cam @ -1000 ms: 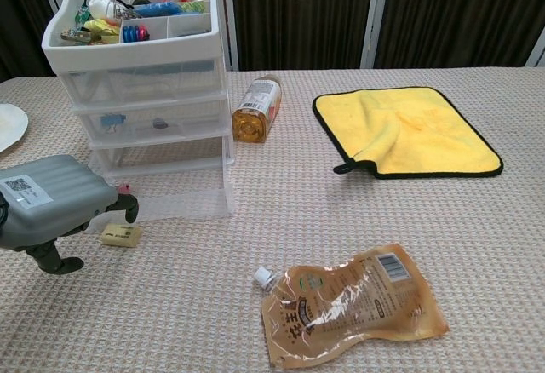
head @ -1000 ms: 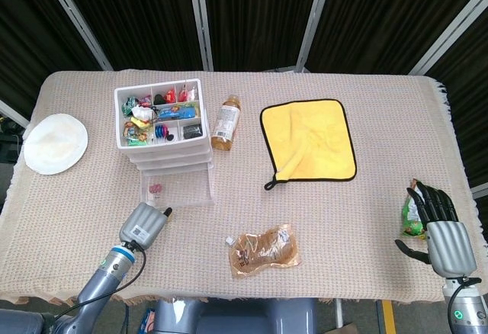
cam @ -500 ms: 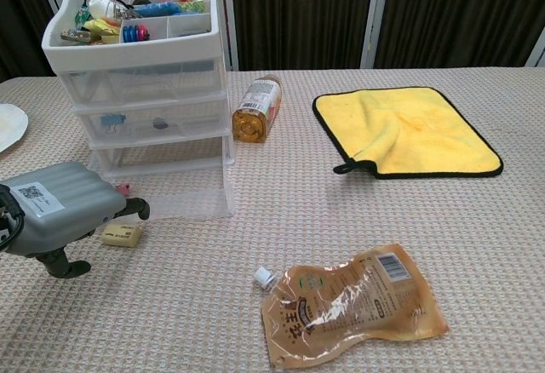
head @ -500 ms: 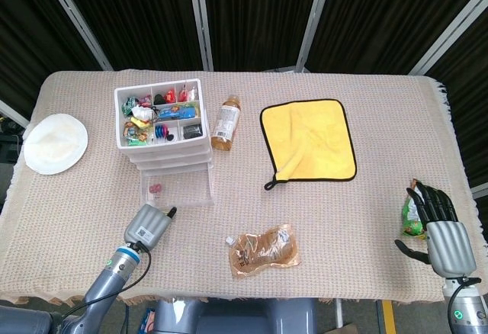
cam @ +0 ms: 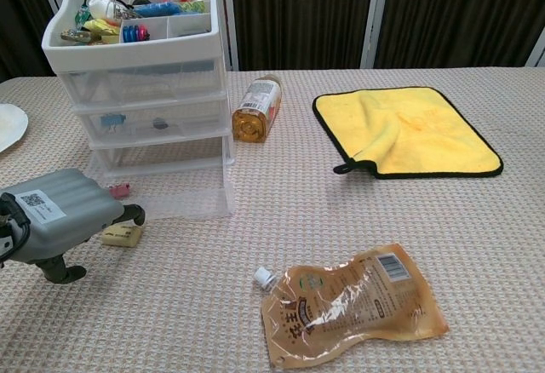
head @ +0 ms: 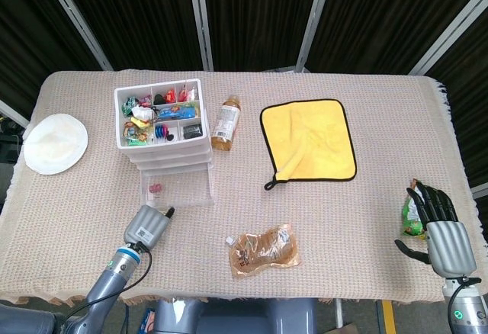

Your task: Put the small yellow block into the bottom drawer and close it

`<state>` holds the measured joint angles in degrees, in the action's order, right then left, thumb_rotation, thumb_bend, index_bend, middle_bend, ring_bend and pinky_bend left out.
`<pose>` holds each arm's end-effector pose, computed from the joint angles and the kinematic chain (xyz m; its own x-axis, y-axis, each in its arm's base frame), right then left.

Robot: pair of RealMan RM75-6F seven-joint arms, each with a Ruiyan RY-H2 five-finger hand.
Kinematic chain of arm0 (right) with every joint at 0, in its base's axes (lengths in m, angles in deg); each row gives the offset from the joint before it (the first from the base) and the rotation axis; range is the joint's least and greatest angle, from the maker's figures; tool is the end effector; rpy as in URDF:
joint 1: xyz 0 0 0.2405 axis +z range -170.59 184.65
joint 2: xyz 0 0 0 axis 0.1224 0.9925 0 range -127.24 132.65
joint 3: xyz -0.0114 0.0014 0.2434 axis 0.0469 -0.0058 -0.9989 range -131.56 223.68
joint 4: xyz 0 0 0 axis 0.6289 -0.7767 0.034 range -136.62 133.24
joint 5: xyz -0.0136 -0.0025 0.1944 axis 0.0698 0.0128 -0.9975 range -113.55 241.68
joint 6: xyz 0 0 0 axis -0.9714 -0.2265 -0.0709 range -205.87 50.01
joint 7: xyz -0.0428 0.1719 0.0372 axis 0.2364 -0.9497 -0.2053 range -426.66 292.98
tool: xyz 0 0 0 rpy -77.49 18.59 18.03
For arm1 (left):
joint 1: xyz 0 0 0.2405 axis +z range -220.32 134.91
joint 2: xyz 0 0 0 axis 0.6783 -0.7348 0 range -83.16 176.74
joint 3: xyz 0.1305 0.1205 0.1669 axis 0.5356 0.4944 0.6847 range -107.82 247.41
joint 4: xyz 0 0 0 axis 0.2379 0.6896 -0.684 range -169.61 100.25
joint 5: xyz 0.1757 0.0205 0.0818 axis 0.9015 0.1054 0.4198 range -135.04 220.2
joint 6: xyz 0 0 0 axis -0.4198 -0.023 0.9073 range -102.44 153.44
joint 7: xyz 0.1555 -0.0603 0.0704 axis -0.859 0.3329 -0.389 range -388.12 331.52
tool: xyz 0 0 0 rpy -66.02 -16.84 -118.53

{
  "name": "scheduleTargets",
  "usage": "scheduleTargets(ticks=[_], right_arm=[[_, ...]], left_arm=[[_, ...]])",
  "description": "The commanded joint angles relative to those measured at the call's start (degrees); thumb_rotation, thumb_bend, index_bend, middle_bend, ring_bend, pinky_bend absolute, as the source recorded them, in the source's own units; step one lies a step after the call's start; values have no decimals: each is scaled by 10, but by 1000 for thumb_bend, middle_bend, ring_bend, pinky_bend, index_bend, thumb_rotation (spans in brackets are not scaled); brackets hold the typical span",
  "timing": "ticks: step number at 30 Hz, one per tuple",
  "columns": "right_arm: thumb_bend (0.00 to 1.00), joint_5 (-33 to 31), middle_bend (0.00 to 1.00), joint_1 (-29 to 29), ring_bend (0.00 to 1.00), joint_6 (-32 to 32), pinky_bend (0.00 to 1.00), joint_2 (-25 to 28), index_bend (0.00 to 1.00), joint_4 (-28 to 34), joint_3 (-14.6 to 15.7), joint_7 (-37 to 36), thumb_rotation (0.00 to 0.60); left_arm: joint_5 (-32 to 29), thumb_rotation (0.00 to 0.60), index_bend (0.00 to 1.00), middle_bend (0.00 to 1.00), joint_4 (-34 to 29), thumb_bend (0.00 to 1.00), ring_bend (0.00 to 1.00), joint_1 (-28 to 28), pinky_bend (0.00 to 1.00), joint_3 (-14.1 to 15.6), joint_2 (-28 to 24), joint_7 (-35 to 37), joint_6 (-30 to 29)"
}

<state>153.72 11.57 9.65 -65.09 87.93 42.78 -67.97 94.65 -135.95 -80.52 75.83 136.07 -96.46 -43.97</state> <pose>-0.2842 -0.2153 0.1558 0.3630 0.0438 0.9308 -0.9284 -0.0677 0.3653 -0.1724 0.2657 -0.0421 0.8961 0.2148 0.3885 0.4433 -0.4799 -0.7571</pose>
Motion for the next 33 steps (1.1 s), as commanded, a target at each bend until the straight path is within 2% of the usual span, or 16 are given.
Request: scheduleTargets(ticks=[1, 12, 20, 33], right_arm=[[52, 1, 0, 0, 0, 1, 0, 0, 77, 0, 0, 0, 600], [53, 1, 0, -1, 0, 1, 0, 0, 77, 0, 0, 0, 600], [53, 0, 0, -1, 0, 2, 0, 0, 77, 0, 0, 0, 600], [53, 0, 0, -1, 0, 3, 0, -1, 77, -1, -1, 1, 600]], left_arm=[[-4, 600, 229, 1000, 1, 319, 930, -1, 662, 0, 2, -2, -1], [1, 600, 352, 1000, 1, 382, 930, 2, 661, 5, 4, 5, -3], [-2, 600, 353, 1000, 4, 386, 929, 0, 662, 6, 3, 0, -3], [-6, 600, 430, 1000, 30, 386, 930, -7, 661, -2, 14, 2, 5]])
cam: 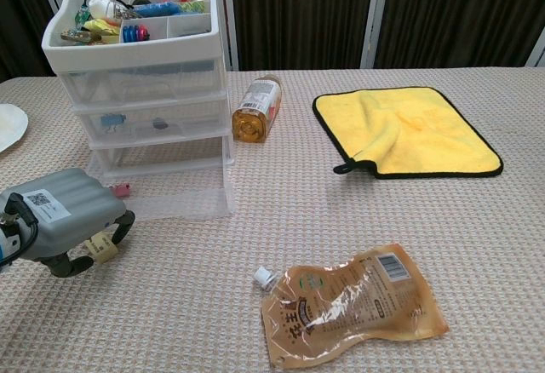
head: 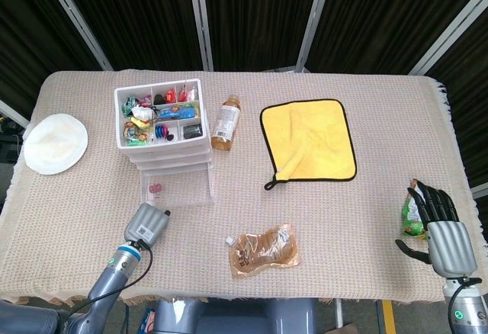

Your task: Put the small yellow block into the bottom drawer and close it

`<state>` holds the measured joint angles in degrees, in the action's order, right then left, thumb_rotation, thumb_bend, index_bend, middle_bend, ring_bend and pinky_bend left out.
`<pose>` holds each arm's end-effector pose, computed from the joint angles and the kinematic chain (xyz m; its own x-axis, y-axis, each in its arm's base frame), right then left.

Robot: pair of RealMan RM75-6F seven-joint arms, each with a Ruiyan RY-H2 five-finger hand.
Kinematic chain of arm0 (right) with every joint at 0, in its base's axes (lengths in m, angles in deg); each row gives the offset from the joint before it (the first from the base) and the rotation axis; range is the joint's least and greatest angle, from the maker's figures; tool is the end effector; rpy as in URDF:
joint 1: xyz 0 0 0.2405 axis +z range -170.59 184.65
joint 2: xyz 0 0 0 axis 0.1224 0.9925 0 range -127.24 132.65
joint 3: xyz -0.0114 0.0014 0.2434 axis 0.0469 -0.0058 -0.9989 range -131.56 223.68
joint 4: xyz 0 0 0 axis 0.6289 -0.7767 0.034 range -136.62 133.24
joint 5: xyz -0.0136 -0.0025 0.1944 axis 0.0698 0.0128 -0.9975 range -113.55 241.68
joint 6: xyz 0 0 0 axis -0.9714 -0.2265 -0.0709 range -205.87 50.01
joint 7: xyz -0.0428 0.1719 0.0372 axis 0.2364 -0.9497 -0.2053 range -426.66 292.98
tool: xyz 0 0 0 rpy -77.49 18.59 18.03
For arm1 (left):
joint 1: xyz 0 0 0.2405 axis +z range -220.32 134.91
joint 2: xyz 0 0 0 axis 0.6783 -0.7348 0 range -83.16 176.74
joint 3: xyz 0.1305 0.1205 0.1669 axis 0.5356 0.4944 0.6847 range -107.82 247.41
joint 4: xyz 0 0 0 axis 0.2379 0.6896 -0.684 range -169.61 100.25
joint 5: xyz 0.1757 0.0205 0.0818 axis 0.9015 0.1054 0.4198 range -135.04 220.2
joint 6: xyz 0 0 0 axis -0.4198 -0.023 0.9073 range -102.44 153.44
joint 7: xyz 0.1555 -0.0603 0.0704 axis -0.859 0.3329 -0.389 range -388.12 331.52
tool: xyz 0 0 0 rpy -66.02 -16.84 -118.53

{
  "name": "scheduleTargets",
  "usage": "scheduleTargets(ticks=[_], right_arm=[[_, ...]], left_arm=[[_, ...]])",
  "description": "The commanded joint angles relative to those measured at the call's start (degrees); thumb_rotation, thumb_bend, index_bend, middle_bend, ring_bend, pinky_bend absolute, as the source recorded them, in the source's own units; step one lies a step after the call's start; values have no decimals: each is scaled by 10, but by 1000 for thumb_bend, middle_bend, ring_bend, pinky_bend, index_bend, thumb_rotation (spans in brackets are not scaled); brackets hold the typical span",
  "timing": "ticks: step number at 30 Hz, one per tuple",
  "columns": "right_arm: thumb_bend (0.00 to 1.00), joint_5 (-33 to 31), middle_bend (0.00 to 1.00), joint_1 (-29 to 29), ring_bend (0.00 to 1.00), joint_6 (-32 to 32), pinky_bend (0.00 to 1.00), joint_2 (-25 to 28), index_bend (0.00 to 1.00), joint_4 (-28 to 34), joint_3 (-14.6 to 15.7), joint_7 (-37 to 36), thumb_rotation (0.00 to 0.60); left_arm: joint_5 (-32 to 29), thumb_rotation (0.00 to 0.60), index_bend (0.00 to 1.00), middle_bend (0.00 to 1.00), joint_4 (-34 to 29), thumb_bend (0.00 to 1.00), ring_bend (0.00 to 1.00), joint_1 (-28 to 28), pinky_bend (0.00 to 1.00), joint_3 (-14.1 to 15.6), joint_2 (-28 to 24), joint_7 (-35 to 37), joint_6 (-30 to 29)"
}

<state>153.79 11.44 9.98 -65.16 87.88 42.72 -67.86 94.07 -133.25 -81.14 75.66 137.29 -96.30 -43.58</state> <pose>-0.2840 -0.2148 0.1566 0.3641 0.0499 0.9300 -0.9279 -0.0668 0.3668 -0.1757 0.2720 -0.0466 0.9038 0.2064 0.3748 0.4275 -0.4739 -0.7698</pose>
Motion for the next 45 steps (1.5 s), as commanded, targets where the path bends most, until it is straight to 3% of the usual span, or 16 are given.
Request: scheduleTargets(ticks=[1, 19, 35, 45], right_arm=[[53, 0, 0, 0, 0, 0, 0, 0, 77, 0, 0, 0, 600], [54, -2, 0, 0, 0, 1, 0, 0, 77, 0, -1, -1, 600], [53, -3, 0, -1, 0, 0, 0, 1, 76, 0, -1, -3, 600], [53, -3, 0, 0, 0, -2, 0, 1, 77, 1, -1, -3, 600]], left_arm=[[0, 600, 437, 1000, 5, 386, 930, -1, 661, 0, 3, 0, 2], [20, 600, 560, 1000, 23, 400, 930, 3, 662, 4, 12, 22, 6], [98, 600, 575, 1000, -63, 406, 929, 6, 662, 29, -27, 10, -21], [127, 600, 576, 1000, -107, 407, 930, -11, 661, -4, -51, -5, -32]])
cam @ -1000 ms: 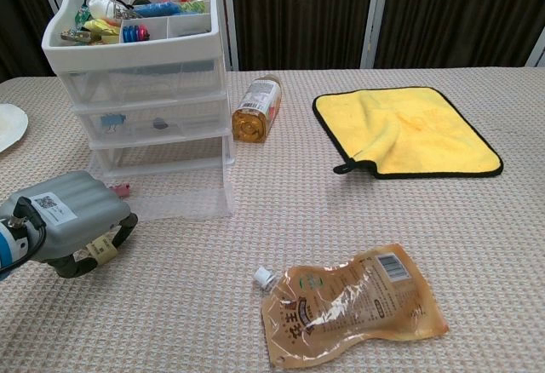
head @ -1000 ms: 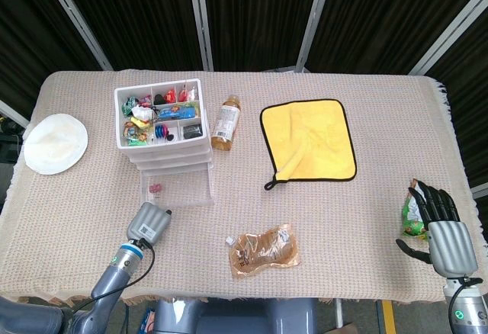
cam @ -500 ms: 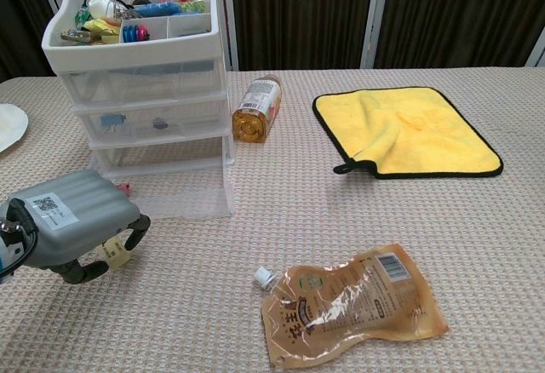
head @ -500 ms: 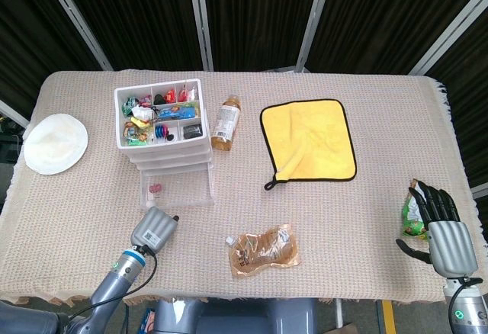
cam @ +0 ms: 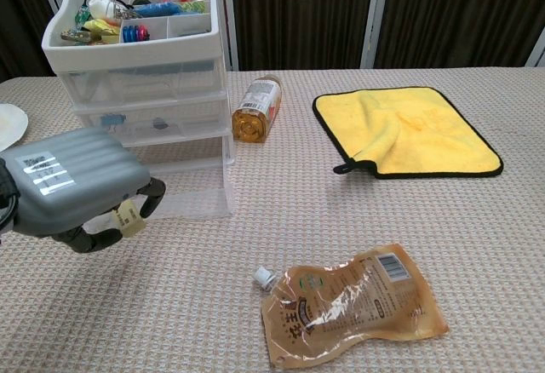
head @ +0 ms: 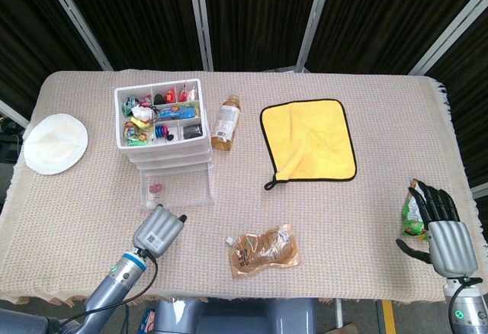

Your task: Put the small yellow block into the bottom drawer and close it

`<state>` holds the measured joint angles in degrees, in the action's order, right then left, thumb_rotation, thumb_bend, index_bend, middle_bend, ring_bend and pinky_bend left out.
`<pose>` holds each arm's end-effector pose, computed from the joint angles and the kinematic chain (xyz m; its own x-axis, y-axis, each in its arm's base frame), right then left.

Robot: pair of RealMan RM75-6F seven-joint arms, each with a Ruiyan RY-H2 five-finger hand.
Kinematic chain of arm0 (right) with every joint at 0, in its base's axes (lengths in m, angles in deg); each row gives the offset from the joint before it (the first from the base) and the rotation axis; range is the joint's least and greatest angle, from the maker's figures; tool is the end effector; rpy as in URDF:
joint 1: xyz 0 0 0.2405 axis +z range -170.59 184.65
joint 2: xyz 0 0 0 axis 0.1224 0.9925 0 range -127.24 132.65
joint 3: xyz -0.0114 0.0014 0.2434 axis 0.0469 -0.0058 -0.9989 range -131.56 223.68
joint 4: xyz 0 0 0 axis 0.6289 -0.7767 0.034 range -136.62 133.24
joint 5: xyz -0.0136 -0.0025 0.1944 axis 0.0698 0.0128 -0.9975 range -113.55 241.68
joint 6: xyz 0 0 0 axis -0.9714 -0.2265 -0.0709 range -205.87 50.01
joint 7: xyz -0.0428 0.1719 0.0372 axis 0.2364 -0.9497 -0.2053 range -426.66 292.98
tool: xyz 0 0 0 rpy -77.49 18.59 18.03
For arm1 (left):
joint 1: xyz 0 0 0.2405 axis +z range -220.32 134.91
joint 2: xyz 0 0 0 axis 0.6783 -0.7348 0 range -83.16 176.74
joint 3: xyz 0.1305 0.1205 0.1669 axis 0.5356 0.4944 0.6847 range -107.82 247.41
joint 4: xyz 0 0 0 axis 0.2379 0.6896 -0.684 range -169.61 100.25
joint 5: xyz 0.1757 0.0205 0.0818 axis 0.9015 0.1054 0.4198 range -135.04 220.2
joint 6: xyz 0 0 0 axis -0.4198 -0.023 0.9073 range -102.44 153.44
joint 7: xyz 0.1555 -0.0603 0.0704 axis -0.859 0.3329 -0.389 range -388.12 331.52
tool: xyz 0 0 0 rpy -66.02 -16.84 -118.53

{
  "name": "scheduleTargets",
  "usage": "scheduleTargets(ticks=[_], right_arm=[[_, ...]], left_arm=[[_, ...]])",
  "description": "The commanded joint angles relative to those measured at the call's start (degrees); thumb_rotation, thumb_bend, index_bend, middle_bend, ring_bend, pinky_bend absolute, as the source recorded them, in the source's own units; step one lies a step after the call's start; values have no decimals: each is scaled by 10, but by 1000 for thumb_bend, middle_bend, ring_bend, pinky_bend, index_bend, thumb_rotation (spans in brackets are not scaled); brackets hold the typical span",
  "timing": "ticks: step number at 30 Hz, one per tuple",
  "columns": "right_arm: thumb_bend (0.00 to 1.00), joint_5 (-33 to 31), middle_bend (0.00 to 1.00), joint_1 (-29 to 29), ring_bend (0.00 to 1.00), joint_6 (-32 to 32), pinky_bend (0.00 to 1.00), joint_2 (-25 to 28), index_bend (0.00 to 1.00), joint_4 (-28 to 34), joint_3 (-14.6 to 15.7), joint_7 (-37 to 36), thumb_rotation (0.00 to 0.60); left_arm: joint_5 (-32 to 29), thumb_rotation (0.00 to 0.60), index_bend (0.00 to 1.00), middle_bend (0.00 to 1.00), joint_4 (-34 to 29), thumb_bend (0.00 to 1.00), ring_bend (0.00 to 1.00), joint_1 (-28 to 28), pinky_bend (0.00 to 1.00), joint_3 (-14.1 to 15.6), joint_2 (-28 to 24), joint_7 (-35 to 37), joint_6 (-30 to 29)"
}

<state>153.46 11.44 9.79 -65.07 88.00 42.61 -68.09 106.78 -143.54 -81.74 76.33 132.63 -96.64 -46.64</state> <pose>-0.2848 -0.2152 0.1571 0.3597 0.0483 0.9318 -0.9301 -0.0614 0.3622 -0.1184 0.2562 -0.0190 0.8779 0.0220 0.4784 0.4087 -0.5550 -0.7245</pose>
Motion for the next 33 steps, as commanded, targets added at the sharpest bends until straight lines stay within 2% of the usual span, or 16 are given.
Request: scheduleTargets(ticks=[1, 8, 11, 14, 17, 19, 25, 27, 30, 33], right_arm=[[52, 0, 0, 0, 0, 0, 0, 0, 77, 0, 0, -1, 600], [53, -2, 0, 1, 0, -3, 0, 1, 77, 1, 0, -2, 600], [53, -3, 0, 1, 0, -4, 0, 1, 77, 2, 0, -3, 600], [53, -4, 0, 1, 0, -5, 0, 2, 77, 2, 0, -2, 600], [53, -5, 0, 1, 0, -5, 0, 2, 77, 2, -1, -2, 600], [52, -6, 0, 1, 0, -6, 0, 3, 77, 3, -1, -3, 600], [52, -6, 0, 1, 0, -6, 0, 4, 77, 3, -1, -3, 600], [53, -5, 0, 0, 0, -5, 0, 3, 77, 3, 0, -2, 600], [53, -5, 0, 0, 0, -4, 0, 3, 77, 3, 0, -1, 600], [53, -5, 0, 0, 0, -5, 0, 3, 77, 3, 0, -1, 600]], left_arm=[[-5, 600, 574, 1000, -2, 407, 930, -7, 661, -19, -5, -2, -1], [-34, 600, 518, 1000, 37, 405, 929, -24, 661, -63, -1, 26, 21], [-34, 600, 487, 1000, 55, 404, 925, -31, 660, -71, 3, 32, 29], [-31, 600, 422, 1000, 73, 405, 920, -37, 659, -77, 7, 32, 33], [-35, 600, 256, 1000, 95, 402, 916, -40, 655, -81, 15, 34, 36], [-34, 600, 197, 1000, 100, 397, 912, -40, 653, -79, 16, 35, 35], [-20, 600, 160, 988, 99, 387, 897, -35, 642, -71, 8, 39, 29], [-10, 600, 160, 954, 95, 386, 871, -32, 620, -66, 3, 46, 26], [12, 600, 162, 818, 85, 385, 756, -25, 542, -55, -7, 61, 22], [62, 600, 180, 574, 75, 387, 552, -15, 419, -25, -27, 75, 18]])
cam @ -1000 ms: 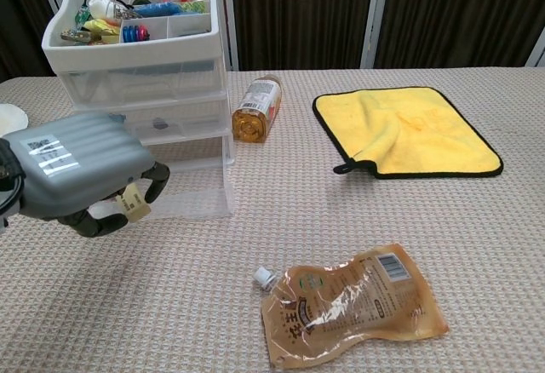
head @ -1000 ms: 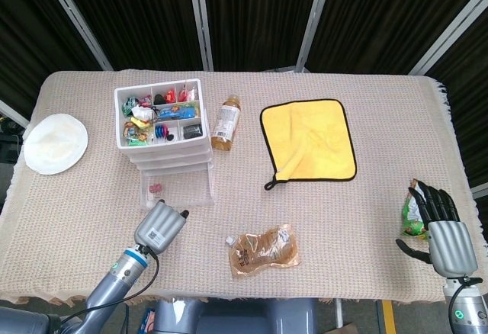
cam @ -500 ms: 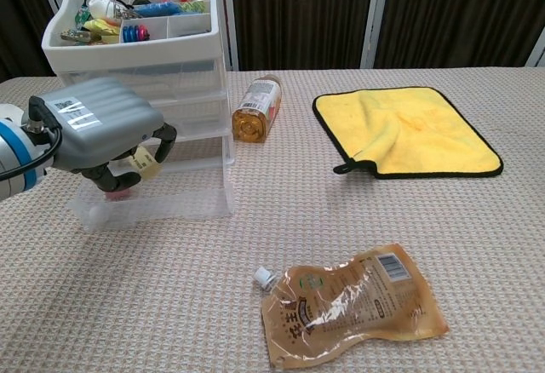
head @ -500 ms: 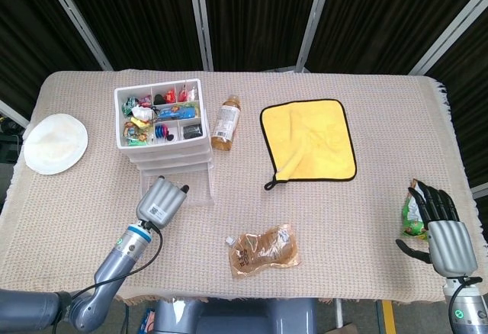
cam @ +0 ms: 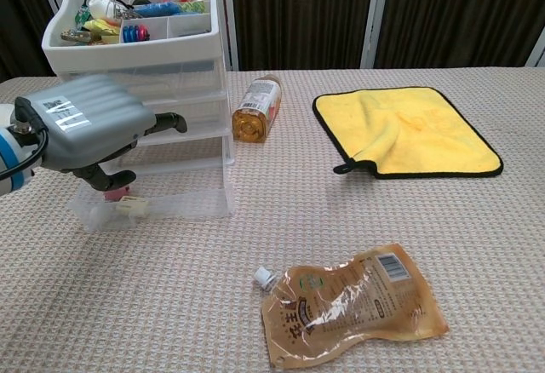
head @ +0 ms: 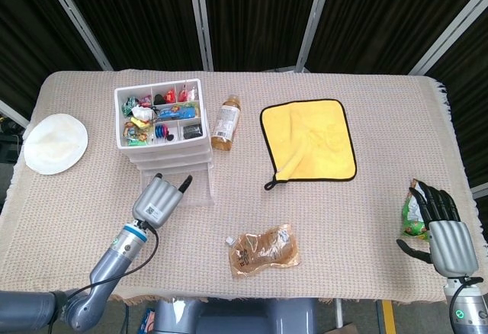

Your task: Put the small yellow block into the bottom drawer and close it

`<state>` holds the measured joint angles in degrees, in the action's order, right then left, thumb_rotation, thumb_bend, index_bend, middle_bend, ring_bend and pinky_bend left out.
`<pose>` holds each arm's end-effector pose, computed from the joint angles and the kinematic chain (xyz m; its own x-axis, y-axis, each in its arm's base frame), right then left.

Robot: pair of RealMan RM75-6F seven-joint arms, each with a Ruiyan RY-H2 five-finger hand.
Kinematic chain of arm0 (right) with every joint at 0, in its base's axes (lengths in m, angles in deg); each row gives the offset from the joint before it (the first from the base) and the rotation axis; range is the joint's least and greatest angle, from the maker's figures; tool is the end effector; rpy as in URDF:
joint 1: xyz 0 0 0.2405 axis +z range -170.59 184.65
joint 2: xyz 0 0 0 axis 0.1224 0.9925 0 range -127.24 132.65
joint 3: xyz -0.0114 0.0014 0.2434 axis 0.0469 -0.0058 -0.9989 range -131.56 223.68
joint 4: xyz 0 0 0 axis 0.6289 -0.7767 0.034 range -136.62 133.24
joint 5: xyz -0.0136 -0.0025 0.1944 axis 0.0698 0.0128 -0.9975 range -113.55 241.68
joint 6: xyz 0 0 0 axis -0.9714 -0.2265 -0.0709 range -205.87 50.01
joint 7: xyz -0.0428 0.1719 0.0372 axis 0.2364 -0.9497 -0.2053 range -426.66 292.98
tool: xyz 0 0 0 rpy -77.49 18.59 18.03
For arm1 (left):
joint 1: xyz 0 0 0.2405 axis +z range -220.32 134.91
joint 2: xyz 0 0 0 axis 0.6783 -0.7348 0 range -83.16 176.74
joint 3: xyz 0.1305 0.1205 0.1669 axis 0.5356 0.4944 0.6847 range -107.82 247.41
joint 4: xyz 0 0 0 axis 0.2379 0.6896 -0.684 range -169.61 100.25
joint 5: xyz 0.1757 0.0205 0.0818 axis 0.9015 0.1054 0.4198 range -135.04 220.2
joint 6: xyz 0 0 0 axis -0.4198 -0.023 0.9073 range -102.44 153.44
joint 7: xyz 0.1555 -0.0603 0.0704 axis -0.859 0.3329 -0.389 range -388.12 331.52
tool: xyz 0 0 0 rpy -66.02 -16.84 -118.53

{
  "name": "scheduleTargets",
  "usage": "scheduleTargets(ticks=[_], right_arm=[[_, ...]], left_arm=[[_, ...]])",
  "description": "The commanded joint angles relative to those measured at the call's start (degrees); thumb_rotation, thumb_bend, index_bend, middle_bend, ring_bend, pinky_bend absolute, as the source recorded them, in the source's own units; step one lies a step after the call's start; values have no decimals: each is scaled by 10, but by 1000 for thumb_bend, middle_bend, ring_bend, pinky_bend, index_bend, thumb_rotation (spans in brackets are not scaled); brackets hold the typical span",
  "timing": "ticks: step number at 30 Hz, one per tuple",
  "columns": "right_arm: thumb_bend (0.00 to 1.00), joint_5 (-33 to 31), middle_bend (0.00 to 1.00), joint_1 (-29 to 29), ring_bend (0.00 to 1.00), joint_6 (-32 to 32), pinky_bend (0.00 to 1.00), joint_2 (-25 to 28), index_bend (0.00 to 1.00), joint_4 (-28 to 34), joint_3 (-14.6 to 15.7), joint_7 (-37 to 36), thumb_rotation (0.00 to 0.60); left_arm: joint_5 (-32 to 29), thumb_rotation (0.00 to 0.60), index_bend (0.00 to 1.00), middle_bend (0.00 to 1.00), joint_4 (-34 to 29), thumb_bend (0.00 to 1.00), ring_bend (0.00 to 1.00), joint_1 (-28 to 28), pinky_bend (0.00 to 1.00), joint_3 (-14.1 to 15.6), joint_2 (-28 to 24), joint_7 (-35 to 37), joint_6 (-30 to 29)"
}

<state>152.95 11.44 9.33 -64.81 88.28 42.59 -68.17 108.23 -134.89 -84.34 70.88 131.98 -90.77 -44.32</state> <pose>-0.2863 -0.2154 0.1574 0.3583 0.0407 0.9327 -0.9314 -0.0527 0.3601 -0.1163 0.3037 -0.0047 0.8675 -0.0735 0.4921 0.3983 -0.4901 -0.7754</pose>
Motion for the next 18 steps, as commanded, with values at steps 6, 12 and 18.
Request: scheduleTargets(ticks=[6, 12, 18], right_arm=[[53, -1, 0, 0, 0, -1, 0, 0, 77, 2, 1, 3, 600], [53, -2, 0, 0, 0, -2, 0, 0, 77, 5, 1, 5, 600], [53, -3, 0, 0, 0, -3, 0, 1, 77, 6, 1, 4, 600]], left_arm=[[197, 600, 226, 238, 7, 696, 226, 6, 195, 108, -78, 22, 13], [286, 600, 288, 108, 21, 846, 84, -22, 137, 151, -123, 33, 66], [315, 600, 291, 84, 25, 848, 64, -37, 134, 165, -140, 48, 113]])
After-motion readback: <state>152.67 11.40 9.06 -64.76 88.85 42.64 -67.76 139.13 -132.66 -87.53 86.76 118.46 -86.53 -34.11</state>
